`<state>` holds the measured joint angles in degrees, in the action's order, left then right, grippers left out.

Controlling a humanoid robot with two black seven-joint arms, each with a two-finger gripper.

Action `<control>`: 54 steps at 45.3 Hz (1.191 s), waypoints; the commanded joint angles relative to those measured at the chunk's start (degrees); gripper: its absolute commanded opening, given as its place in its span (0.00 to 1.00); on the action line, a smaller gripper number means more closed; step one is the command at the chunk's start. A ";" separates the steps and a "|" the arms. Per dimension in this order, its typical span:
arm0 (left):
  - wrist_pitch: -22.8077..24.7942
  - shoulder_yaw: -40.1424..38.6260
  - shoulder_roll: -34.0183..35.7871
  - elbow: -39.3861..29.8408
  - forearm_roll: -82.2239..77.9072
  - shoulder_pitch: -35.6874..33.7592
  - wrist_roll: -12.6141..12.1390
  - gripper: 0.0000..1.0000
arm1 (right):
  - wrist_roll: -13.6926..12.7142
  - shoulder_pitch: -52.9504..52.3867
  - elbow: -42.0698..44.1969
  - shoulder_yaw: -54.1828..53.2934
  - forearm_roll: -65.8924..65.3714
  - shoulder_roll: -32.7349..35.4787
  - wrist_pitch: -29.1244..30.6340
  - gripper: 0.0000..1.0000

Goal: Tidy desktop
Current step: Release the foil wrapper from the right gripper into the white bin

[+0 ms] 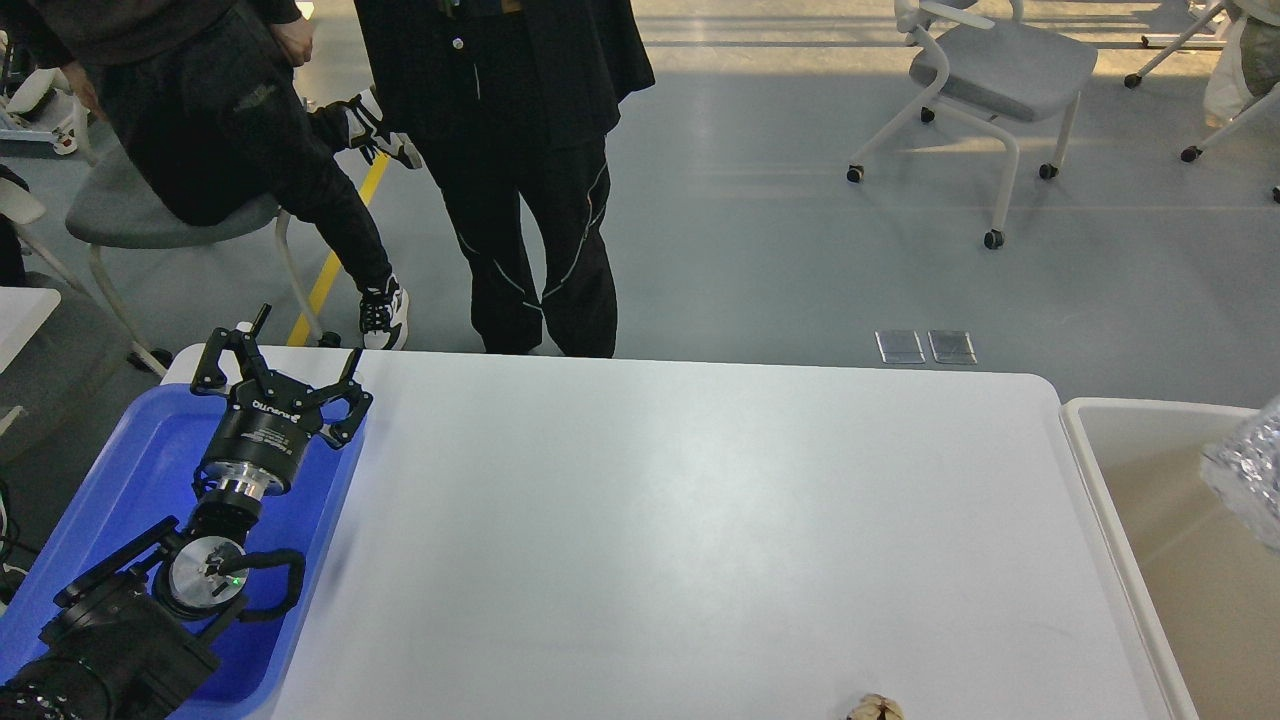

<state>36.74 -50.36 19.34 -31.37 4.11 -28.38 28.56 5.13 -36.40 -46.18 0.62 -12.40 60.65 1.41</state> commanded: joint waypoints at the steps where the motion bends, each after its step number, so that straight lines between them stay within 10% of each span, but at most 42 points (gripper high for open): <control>1: 0.00 0.00 0.00 0.00 0.02 -0.01 0.00 1.00 | 0.06 5.29 12.42 -0.44 5.01 -9.93 -0.53 0.00; 29: 0.00 0.00 0.00 0.00 0.02 0.07 0.00 1.00 | -0.11 9.16 42.83 -3.51 6.24 -31.99 -0.44 0.00; 50: 0.00 0.00 0.00 0.00 0.02 0.07 0.00 1.00 | -0.38 8.45 44.86 -4.30 6.24 -33.75 -2.11 0.00; 54: 0.00 0.00 0.00 0.00 0.02 0.07 0.00 1.00 | -0.47 8.36 44.95 -5.97 6.24 -33.75 -2.64 0.55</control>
<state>36.74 -50.36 19.34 -31.37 4.13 -28.31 28.56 4.93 -27.87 -2.34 -3.34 -6.18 27.64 -0.23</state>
